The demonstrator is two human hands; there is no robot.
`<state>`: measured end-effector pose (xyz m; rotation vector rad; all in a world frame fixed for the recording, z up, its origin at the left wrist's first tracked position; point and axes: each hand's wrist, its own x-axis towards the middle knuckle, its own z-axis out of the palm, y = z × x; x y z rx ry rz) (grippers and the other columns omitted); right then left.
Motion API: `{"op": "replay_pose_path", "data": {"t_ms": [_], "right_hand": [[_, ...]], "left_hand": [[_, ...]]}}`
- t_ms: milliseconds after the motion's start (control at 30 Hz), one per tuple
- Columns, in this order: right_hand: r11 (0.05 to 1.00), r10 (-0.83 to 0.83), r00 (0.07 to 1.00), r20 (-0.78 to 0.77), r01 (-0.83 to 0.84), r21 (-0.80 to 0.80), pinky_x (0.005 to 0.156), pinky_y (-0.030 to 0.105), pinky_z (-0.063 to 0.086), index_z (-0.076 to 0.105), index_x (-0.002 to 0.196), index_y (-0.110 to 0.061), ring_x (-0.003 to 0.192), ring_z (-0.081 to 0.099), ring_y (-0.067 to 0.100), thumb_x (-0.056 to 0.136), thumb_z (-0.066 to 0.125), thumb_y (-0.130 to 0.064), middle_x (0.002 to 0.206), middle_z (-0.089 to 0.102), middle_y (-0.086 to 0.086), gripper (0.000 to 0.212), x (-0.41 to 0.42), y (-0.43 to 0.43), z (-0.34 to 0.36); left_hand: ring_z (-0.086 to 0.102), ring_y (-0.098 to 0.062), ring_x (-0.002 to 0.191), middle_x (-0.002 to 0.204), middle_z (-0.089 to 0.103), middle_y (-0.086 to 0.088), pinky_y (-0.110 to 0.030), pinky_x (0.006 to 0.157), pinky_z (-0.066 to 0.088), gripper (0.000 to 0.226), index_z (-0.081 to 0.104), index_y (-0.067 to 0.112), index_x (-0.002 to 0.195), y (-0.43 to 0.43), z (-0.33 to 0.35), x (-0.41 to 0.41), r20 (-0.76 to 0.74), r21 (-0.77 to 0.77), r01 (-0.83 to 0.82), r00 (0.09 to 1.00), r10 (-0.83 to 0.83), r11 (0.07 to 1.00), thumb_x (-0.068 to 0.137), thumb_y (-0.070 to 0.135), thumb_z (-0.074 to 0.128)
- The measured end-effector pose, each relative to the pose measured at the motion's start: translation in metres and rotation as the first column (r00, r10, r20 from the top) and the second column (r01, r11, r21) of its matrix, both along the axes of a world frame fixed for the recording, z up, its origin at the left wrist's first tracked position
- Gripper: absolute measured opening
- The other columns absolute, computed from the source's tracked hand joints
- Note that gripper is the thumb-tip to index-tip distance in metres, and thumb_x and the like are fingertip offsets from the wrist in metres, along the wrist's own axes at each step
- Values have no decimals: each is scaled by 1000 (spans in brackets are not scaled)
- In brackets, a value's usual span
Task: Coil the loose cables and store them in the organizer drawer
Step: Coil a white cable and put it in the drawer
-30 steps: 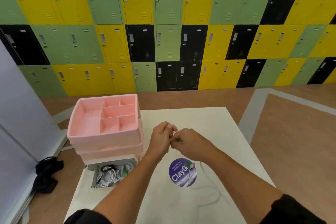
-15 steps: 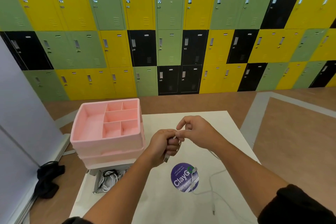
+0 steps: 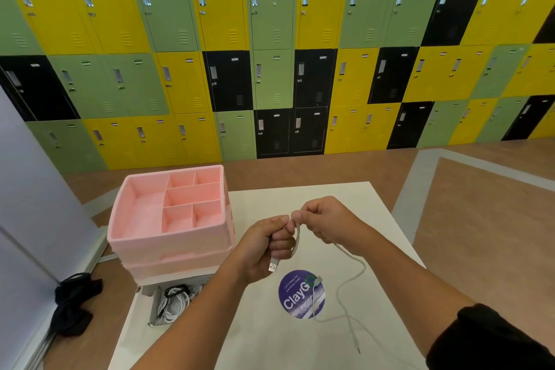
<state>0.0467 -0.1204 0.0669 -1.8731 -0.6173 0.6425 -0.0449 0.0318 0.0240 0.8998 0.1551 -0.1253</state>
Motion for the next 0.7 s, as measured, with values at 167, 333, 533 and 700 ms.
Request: {"op": "replay_pose_path", "data": {"t_ms": [167, 333, 533, 700], "right_hand": [[996, 69, 993, -100, -62, 67, 44, 23, 20, 63, 88, -3, 47, 27, 11, 103, 54, -26, 55, 36, 0, 29, -7, 7, -1], [996, 9, 996, -93, -1, 89, 43, 22, 20, 58, 85, -5, 46, 26, 10, 103, 55, -22, 54, 35, -2, 25, -3, 5, 0], [984, 73, 891, -448, 8, 176, 41, 19, 15, 62, 83, -13, 47, 22, 9, 103, 53, -36, 58, 34, -1, 31, -5, 0, -2], [957, 161, 833, -529, 1, 292, 44, 19, 10, 70, 81, -16, 50, 14, 8, 103, 50, -35, 58, 26, -3, 35, -7, -3, -3]], "left_hand": [[23, -6, 44, 55, 26, 4, -16, 39, 25, 31, 59, 8, 77, -2, 2, 1, 8, 13, -59, 998, 59, 998, 102, 23, 46], [32, -9, 49, 58, 36, 1, -20, 48, 35, 33, 62, 5, 86, -4, 10, 1, 62, 194, -78, 996, 67, 978, 107, 18, 41], [19, -6, 46, 56, 25, 3, -16, 39, 18, 35, 59, 8, 77, -6, 16, 5, 51, 176, -115, 993, 108, 978, 106, 19, 42], [20, -5, 42, 53, 26, 5, -15, 35, 22, 36, 57, 11, 72, -11, 15, 6, 30, -27, -55, 998, 56, 998, 104, 22, 43]]}}
